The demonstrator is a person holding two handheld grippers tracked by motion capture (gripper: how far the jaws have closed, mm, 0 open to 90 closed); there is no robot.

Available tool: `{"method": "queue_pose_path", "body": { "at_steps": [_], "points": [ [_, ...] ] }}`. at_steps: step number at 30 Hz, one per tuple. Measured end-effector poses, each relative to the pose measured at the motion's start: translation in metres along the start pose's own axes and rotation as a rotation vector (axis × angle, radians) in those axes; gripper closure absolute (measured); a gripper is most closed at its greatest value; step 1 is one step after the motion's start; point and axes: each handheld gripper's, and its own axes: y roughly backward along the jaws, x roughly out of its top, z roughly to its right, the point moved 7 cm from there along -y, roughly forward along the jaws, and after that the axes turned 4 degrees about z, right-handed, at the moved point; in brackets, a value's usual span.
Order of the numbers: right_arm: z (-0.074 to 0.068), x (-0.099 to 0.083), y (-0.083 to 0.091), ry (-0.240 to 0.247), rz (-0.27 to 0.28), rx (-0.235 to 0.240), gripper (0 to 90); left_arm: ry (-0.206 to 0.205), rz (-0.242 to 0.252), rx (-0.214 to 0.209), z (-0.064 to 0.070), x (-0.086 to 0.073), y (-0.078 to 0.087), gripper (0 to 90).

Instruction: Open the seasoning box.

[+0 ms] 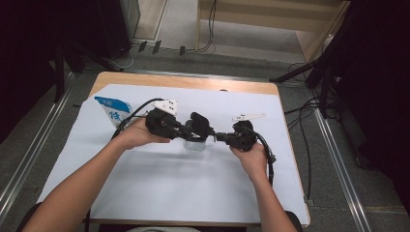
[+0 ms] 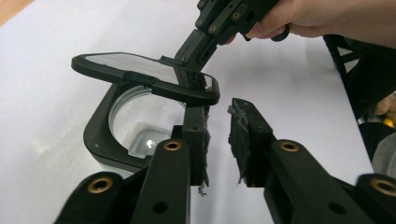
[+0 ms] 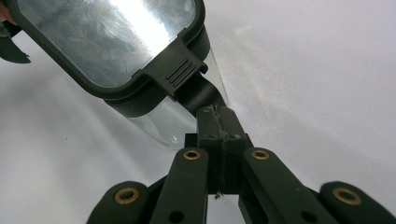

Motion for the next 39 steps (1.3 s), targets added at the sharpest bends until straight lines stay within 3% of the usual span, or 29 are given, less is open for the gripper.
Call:
{"method": "queue_pose_path", "body": {
  "at_steps": [10,15,28,39],
  "points": [
    [0.000,0.000,0.000,-0.003,0.002,-0.001,90.0,0.009,-0.007,0.007,0.000,0.009,-0.008,83.6],
    [0.000,0.001,0.000,-0.005,0.004,-0.003,90.0,0.012,0.016,0.004,0.002,0.014,-0.012,83.6],
    [-0.002,0.002,-0.003,-0.006,0.011,-0.004,90.0,-0.009,0.016,0.003,0.006,0.028,-0.023,83.5],
    [-0.003,0.002,-0.005,-0.012,0.015,-0.002,90.0,0.018,0.020,-0.013,0.006,0.033,-0.035,83.8]
  ]
}}
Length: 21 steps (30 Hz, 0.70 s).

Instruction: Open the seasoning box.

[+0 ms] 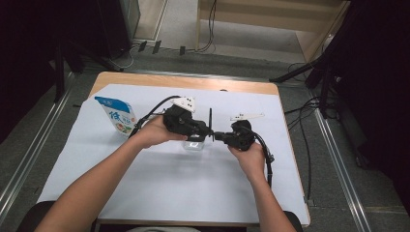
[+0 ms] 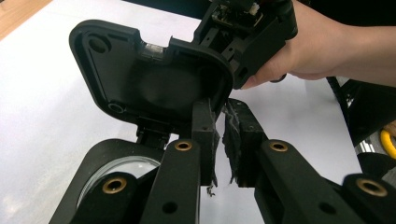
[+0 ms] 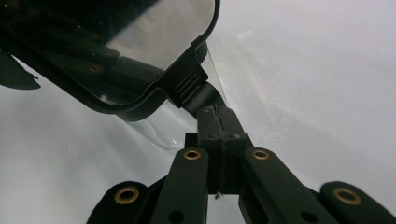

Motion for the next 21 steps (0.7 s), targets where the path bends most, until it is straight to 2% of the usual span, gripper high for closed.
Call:
{"method": "queue_pose_path", "body": {
  "at_steps": [9,16,21],
  "points": [
    [-0.001,0.000,-0.002,-0.004,0.001,0.003,90.0,0.033,0.008,-0.002,-0.002,0.003,-0.009,83.7],
    [-0.001,0.000,-0.003,-0.006,-0.001,0.004,90.0,0.034,0.005,-0.006,-0.004,0.001,-0.010,83.6],
    [-0.001,0.000,-0.003,-0.007,0.000,0.004,90.0,0.052,-0.001,-0.010,-0.005,0.001,-0.011,83.3]
  ]
}}
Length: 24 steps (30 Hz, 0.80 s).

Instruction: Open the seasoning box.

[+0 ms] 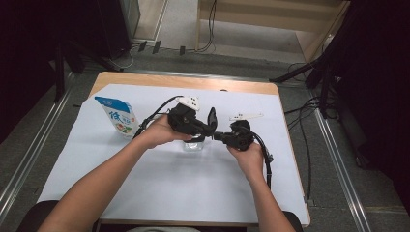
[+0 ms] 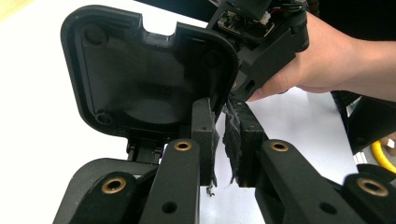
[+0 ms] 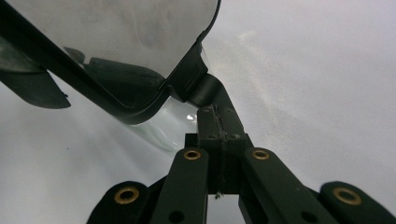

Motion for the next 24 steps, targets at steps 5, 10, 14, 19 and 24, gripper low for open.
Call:
{"method": "queue_pose_path", "body": {
  "at_steps": [5,10,14,19,24],
  "points": [
    [0.000,0.000,0.000,-0.001,0.000,-0.002,90.0,0.000,-0.009,-0.001,0.000,0.001,-0.001,83.0],
    [0.000,0.000,0.000,0.003,0.000,-0.002,90.0,-0.004,-0.009,0.000,0.001,0.001,0.004,82.6],
    [0.000,0.000,-0.001,0.002,-0.004,-0.006,90.0,-0.015,-0.012,0.007,0.002,0.001,0.008,82.7],
    [0.000,0.000,-0.001,0.001,-0.005,-0.006,90.0,0.002,-0.010,0.017,0.001,-0.001,0.014,81.5],
    [0.002,-0.001,0.002,-0.006,-0.004,-0.005,90.0,0.020,-0.014,0.016,0.000,-0.007,0.024,75.8]
  ]
}}
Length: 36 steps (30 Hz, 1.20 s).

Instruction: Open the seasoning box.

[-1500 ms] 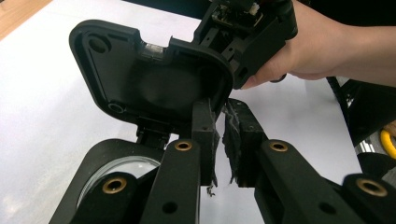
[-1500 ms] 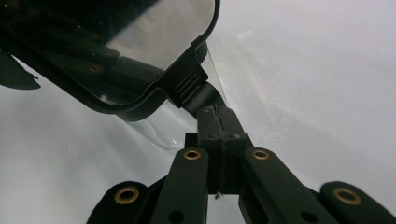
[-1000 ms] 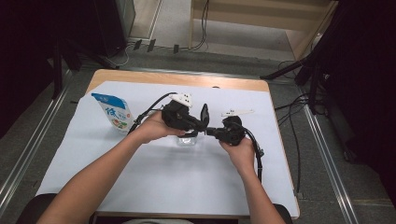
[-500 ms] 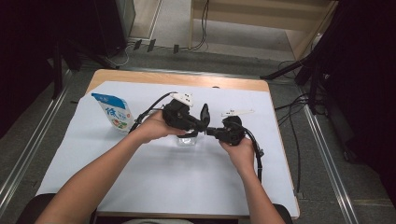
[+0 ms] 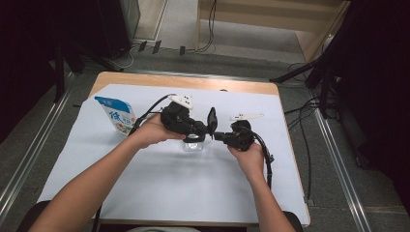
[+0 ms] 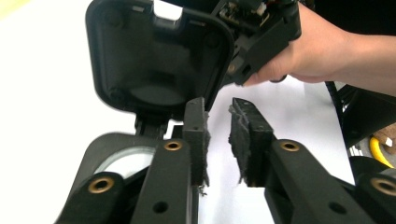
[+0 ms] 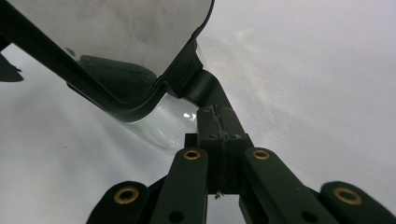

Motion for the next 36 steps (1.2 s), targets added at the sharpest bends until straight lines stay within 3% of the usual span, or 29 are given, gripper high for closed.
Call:
{"method": "queue_pose_path", "body": {
  "at_steps": [7,9,12,14,23,26,29,36],
  "points": [
    [0.002,-0.001,0.005,-0.001,0.006,-0.001,87.4,0.038,0.013,0.003,-0.003,-0.009,0.013,69.4],
    [0.002,-0.002,0.007,0.001,0.009,-0.003,86.3,0.025,0.011,0.020,-0.002,-0.011,0.016,67.3],
    [0.000,-0.003,0.009,0.005,0.013,-0.004,84.7,0.024,0.006,0.045,-0.003,-0.017,0.019,61.3],
    [-0.001,-0.004,0.010,0.009,0.011,-0.009,83.2,0.036,-0.004,0.052,-0.005,-0.020,0.021,51.8],
    [-0.013,-0.012,0.021,0.021,0.030,0.010,75.0,0.050,0.048,0.061,-0.002,-0.031,0.038,49.4],
    [-0.016,-0.014,0.019,0.036,0.020,0.014,71.1,0.066,0.025,0.031,0.000,-0.036,0.042,47.2],
    [-0.020,-0.016,0.017,0.039,0.008,0.011,68.1,0.048,-0.001,0.042,0.004,-0.044,0.045,45.1],
    [-0.031,-0.020,0.016,0.076,0.023,0.005,64.0,0.068,-0.005,0.038,0.005,-0.060,0.051,44.2]
  ]
}}
